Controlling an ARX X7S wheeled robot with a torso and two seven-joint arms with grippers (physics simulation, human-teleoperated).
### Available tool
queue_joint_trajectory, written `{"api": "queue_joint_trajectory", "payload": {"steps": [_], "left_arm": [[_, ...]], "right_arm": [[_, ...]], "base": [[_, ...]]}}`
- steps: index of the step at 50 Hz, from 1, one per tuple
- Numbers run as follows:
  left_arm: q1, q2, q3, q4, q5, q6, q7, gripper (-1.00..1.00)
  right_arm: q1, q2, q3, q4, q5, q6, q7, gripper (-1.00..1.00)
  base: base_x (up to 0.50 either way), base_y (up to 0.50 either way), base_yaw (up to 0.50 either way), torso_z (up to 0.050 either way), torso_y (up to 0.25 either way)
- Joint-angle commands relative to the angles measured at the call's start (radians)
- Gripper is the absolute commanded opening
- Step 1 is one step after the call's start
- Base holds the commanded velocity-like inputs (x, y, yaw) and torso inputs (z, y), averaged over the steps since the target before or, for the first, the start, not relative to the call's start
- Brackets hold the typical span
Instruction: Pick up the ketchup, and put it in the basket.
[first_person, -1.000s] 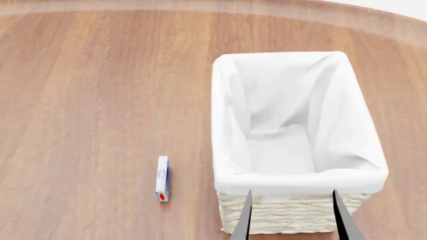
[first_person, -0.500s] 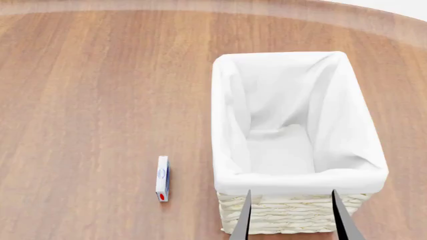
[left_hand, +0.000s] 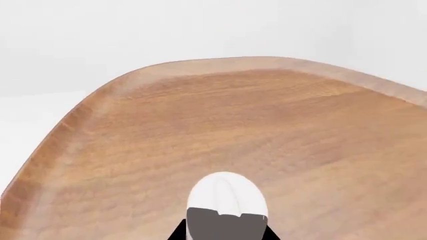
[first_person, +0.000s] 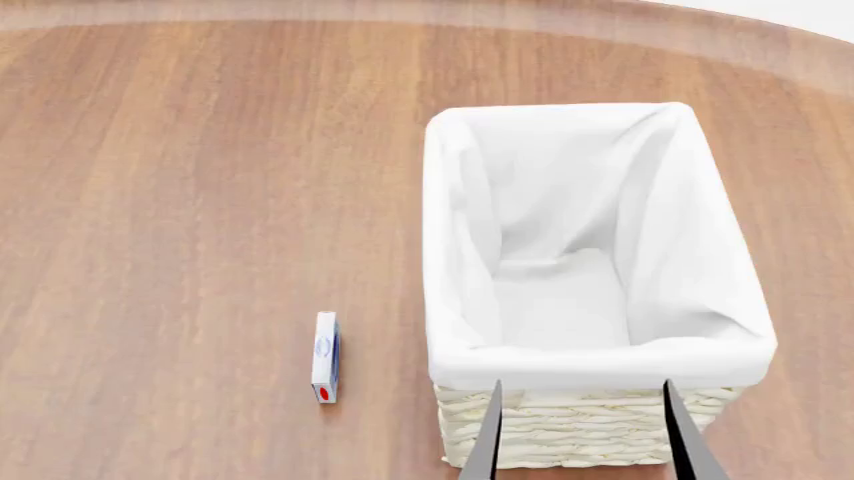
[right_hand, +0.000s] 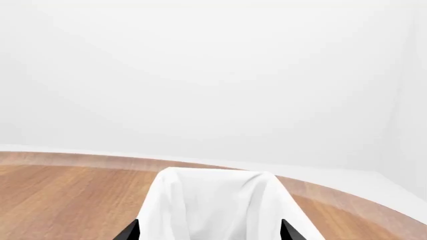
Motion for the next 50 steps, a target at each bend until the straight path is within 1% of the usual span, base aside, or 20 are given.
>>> {"api": "queue_joint_trajectory", "payload": {"steps": [1,4,6,8,13,19,21,26,27,30,31,32,34,35,38,41,46,48,49,50], "left_arm": [[0.041,-0.035,0.036,0.161,0.011,0.026,0.054,-1.0],[0.049,-0.047,0.053,0.197,0.024,0.03,0.073,-1.0],[0.052,-0.048,0.052,0.206,0.025,0.032,0.073,-1.0],[0.071,-0.063,0.053,0.233,0.027,0.048,0.108,-1.0],[0.104,-0.088,0.04,0.278,0.019,0.053,0.137,-1.0],[0.099,-0.146,0.074,0.335,0.014,0.005,0.148,-1.0],[0.089,-0.18,0.081,0.365,-0.022,-0.019,0.155,-1.0],[0.09,-0.213,0.102,0.414,-0.076,-0.027,0.198,-1.0],[0.088,-0.225,0.111,0.424,-0.058,-0.038,0.195,-1.0],[0.075,-0.259,0.114,0.456,-0.074,-0.061,0.189,-1.0],[0.077,-0.275,0.112,0.472,-0.076,-0.06,0.203,-1.0],[0.08,-0.299,0.105,0.496,-0.079,-0.084,0.186,-1.0],[0.076,-0.333,0.104,0.524,-0.105,-0.101,0.191,-1.0],[0.064,-0.366,0.101,0.542,-0.125,-0.125,0.179,-1.0],[0.038,-0.419,0.098,0.57,-0.173,-0.155,0.167,-1.0],[-0.013,-0.481,0.133,0.588,-0.245,-0.192,0.161,-1.0],[-0.094,-0.572,0.187,0.6,-0.29,-0.253,0.137,-1.0],[-0.096,-0.573,0.188,0.6,-0.291,-0.253,0.135,-1.0],[-0.164,-0.624,0.234,0.601,-0.326,-0.289,0.119,-1.0],[-0.18,-0.631,0.242,0.598,-0.345,-0.292,0.117,-1.0]], "right_arm": [[0.002,0.003,-0.002,-0.002,0.003,0.003,0.004,1.0],[0.002,0.003,-0.002,0.002,0.004,-0.001,0.003,1.0],[0.001,0.004,-0.001,0.005,0.005,-0.006,0.003,1.0],[0.002,0.004,-0.002,0.008,0.005,-0.006,0.004,1.0],[0.006,0.003,-0.008,0.006,0.004,-0.001,0.005,1.0],[0.006,0.006,-0.007,0.002,0.008,0.0,0.007,1.0],[0.005,0.007,-0.004,0.004,0.01,-0.004,0.007,1.0],[0.006,0.011,-0.003,-0.001,0.009,0.0,0.009,1.0],[0.008,0.011,-0.004,-0.004,0.008,0.004,0.01,1.0],[0.008,0.011,-0.007,-0.004,0.008,0.004,0.011,1.0],[0.008,0.011,-0.009,-0.006,0.007,0.006,0.011,1.0],[0.011,0.016,-0.017,-0.007,-0.001,0.013,0.008,1.0],[0.015,0.016,-0.02,-0.012,-0.003,0.023,0.009,1.0],[0.015,0.017,-0.021,-0.007,-0.004,0.019,0.007,1.0],[0.015,0.018,-0.023,-0.01,-0.004,0.021,0.008,1.0],[0.015,0.018,-0.02,-0.012,0.0,0.021,0.009,1.0],[0.013,0.021,-0.018,-0.022,0.002,0.025,0.013,1.0],[0.013,0.021,-0.018,-0.022,0.003,0.025,0.013,1.0],[0.014,0.021,-0.019,-0.019,0.003,0.022,0.013,1.0],[0.014,0.021,-0.019,-0.018,0.003,0.021,0.013,1.0]], "base": [[0.0,0.0,0.0,0.0,0.0],[0.0,0.0,0.0,0.0,0.0],[0.0,0.0,0.0,0.0,0.0],[0.0,0.0,0.0,0.0,0.0],[0.0,0.0,0.0,0.0,0.0],[0.0,0.0,0.0,0.0,0.0],[0.0,0.0,0.0,0.0,0.0],[0.0,0.0,0.0,0.0,0.0],[0.0,0.0,0.0,0.0,0.0],[0.0,0.0,0.0,0.0,0.0],[0.0,0.0,0.0,0.0,0.0],[0.0,0.0,0.0,0.0,0.0],[0.0,0.0,0.0,0.0,0.0],[0.0,0.0,0.0,0.0,0.0],[0.0,0.0,0.0,0.0,0.0],[0.0,0.0,0.0,0.0,0.0],[0.0,0.0,0.0,0.0,0.0],[0.0,0.0,0.0,0.0,0.0],[0.0,0.0,0.0,0.0,0.0],[0.0,0.0,0.0,0.0,0.0]]}}
